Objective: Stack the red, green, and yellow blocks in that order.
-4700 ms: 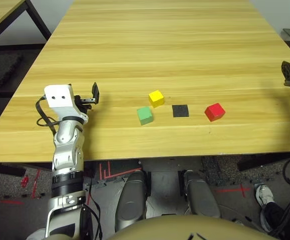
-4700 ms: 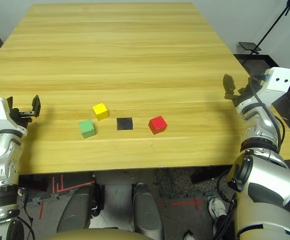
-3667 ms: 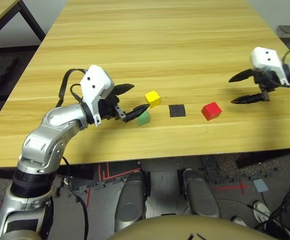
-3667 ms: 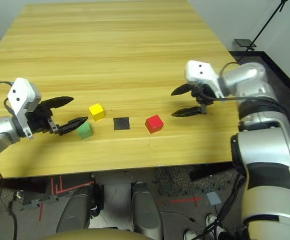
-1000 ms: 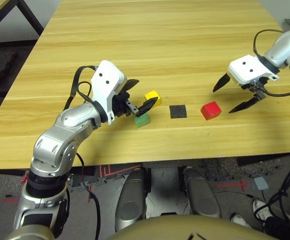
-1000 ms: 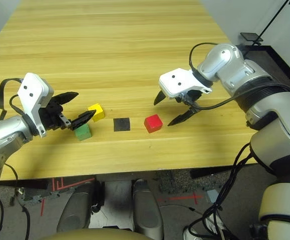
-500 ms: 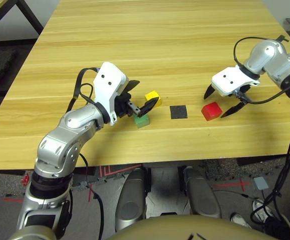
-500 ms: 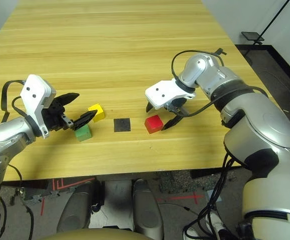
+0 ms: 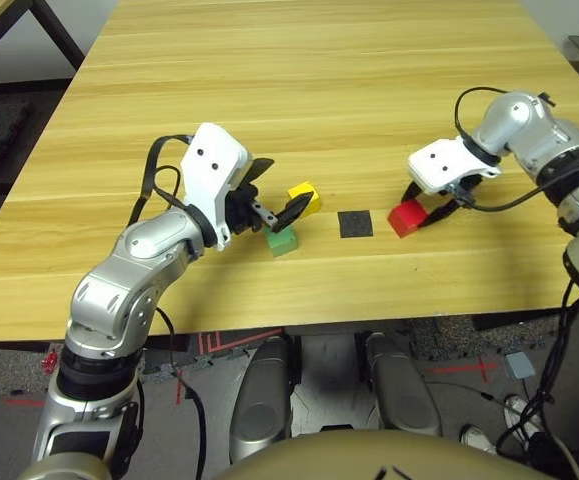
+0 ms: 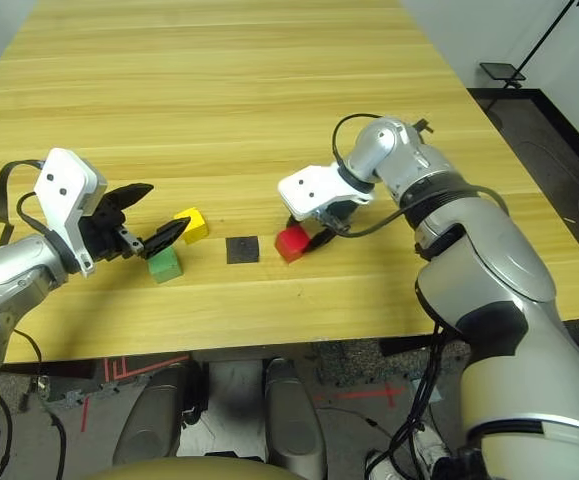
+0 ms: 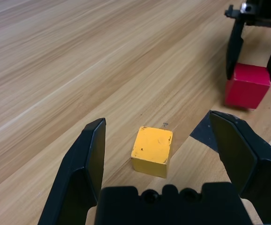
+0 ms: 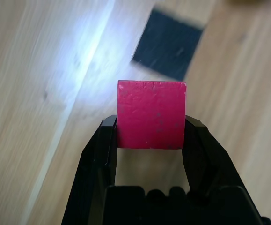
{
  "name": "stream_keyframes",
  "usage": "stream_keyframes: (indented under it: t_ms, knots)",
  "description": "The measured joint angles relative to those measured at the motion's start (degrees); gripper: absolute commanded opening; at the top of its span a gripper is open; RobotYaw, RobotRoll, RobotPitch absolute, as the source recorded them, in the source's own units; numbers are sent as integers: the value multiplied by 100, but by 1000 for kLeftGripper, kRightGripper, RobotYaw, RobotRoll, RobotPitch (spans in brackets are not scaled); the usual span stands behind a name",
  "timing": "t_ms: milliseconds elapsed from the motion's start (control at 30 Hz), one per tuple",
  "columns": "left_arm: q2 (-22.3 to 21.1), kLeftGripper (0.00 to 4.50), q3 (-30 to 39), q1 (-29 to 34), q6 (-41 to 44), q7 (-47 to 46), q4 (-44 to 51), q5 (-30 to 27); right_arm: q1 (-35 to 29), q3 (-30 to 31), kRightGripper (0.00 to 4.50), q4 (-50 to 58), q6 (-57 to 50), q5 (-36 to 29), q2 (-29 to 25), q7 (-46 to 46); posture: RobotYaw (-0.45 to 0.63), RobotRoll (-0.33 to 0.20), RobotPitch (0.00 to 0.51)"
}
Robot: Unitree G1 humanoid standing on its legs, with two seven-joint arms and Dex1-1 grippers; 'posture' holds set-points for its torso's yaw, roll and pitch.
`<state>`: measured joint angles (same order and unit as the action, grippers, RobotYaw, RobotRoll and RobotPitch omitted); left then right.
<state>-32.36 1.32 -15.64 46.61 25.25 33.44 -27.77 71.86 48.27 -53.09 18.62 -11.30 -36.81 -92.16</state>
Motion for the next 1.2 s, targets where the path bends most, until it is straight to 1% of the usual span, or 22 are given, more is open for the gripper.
stream_keyframes:
  t_ms: [100,200,233,333,400,567,633,867,1200]
  knots:
    - [8,4500,-13,-36,11,-17,-2,2,-146,-267,2039,940,-870,80,-85,0,505,-270,147]
    - [15,4500,-25,-104,17,-25,-8,7,-582,-475,2039,2030,-1865,264,-178,43,506,-269,146]
    - [18,4500,-32,-126,17,-25,-11,10,-745,-511,2039,2378,-2249,417,-186,107,506,-269,146]
    - [19,4500,-52,-144,17,-24,-28,13,-974,-631,2039,2912,-2959,765,-182,344,509,-268,144]
    - [19,4500,-68,-154,17,-24,-44,16,-1029,-705,2039,3075,-3282,976,-94,524,510,-268,144]
    - [53,4500,-121,-225,20,-32,-101,19,-1047,-846,2039,3188,-4064,1478,489,1169,518,-269,145]
    - [53,4500,-121,-225,28,-40,-101,20,-1046,-885,2039,3187,-4247,1608,611,1332,522,-270,146]
    - [53,4500,-119,-219,60,-97,-88,20,-1047,-1014,2039,3213,-4458,1907,645,1389,522,-274,146]
    - [63,4500,-120,-218,60,-116,-89,22,-1190,-1101,2039,3660,-4747,1958,562,1058,509,-280,148]
